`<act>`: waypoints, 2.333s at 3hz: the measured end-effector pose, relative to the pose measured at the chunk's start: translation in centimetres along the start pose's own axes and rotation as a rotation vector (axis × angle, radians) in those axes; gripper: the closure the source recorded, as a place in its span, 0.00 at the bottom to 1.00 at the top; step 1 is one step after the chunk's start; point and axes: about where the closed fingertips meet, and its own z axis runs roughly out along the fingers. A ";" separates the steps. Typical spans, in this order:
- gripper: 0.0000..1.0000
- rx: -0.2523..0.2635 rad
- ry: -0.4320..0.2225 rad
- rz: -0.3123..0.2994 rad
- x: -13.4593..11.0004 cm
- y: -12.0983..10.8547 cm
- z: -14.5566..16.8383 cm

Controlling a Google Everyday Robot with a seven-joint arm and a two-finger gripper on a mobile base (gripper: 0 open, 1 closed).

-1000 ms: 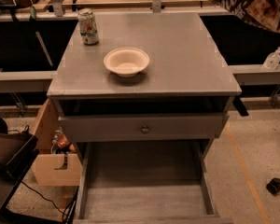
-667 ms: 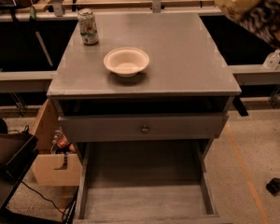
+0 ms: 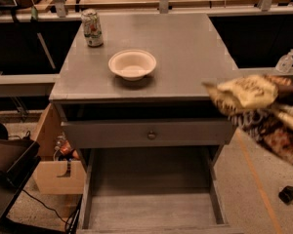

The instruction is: Place brown chip bag into middle drawer

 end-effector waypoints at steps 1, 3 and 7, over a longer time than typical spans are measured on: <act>1.00 -0.211 0.045 0.161 4.8 6.7 4.7; 1.00 -0.388 0.076 0.233 7.3 12.8 8.4; 1.00 -0.743 0.180 0.273 10.8 20.6 25.0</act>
Offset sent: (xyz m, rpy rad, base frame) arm -0.0098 0.0641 -0.2282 0.2731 0.5647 0.1476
